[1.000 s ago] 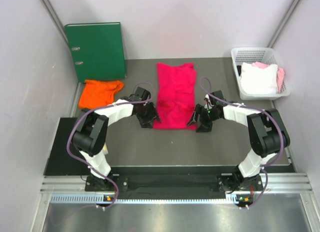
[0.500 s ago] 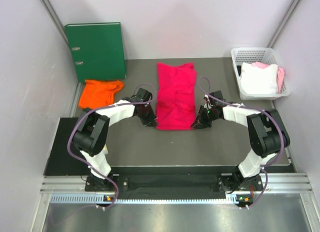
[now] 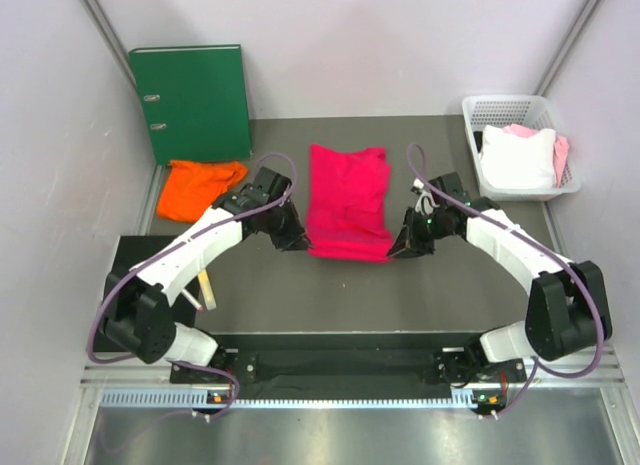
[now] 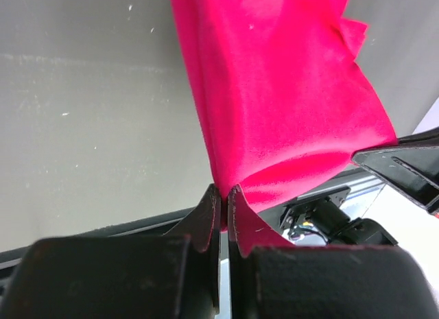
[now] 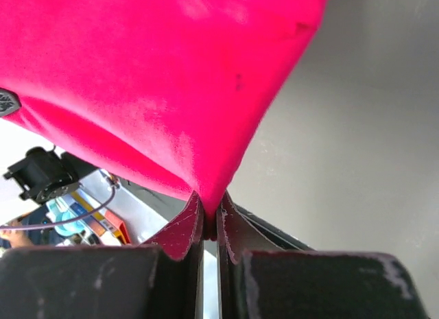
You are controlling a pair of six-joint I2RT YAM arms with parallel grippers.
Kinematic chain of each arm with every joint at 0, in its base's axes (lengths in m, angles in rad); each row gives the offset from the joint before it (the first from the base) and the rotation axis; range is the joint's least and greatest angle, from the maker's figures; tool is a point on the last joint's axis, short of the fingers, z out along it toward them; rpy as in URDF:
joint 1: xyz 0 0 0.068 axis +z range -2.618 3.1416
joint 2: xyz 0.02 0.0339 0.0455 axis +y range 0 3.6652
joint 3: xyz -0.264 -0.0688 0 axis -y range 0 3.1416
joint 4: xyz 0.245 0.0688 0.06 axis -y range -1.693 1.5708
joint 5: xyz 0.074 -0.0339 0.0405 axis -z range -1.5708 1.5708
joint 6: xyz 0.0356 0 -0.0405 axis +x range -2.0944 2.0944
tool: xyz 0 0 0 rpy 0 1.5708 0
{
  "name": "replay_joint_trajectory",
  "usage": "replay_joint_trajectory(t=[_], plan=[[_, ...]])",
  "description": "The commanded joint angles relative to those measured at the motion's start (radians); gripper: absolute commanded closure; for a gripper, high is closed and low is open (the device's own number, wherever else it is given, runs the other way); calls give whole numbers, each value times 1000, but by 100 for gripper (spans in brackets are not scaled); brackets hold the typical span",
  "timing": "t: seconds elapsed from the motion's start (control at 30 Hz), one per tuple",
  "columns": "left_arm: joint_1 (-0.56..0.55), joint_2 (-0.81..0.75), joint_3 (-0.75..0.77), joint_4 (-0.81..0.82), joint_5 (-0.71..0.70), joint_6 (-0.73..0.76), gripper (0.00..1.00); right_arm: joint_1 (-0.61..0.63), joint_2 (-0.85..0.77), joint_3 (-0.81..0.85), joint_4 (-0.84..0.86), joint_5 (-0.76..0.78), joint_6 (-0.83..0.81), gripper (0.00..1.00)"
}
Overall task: Fold and stack the t-shirts
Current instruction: Fold the long partially folded tshirt into a neat square
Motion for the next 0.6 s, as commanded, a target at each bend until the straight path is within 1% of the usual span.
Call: replay_joint_trajectory(t=[0.0,0.03,0.1,0.13,0.2,0.27,0.3,0.33,0.37,0.4,0.43,0.47,0.5,0.53,0.57], plan=[[18,28,131,-67,-69,46,100,-1,49,165,-84,42,-83,99],[29,71,181,-65,-68,57,100,-1,74,226,-89,48,-101,99],[43,122,236,-67,-63,83,100,-3,144,292,-89,62,-120,98],[60,171,293,-64,-56,94,100,-4,167,356,-86,65,-138,98],[77,247,348,-59,-51,117,100,-12,244,418,-63,70,-151,98],[109,297,425,-44,-42,137,100,-20,304,522,-57,71,-171,98],[133,350,450,-28,-19,143,100,-27,365,561,-57,65,-177,98],[144,378,504,-21,-7,150,100,-30,393,636,-60,68,-189,98],[156,407,538,-16,9,161,100,-35,420,670,-57,71,-191,98],[166,470,572,-8,27,172,100,-46,471,700,-49,65,-192,98],[182,501,650,-11,45,180,100,-49,495,758,-45,65,-194,98],[187,531,693,-16,55,195,100,-52,541,788,-43,65,-194,98],[196,595,738,-19,67,204,100,-59,565,815,-39,64,-195,97],[200,626,825,-34,75,222,100,-66,585,864,-37,64,-200,97],[201,656,865,-34,79,232,100,-67,620,885,-35,62,-197,97]])
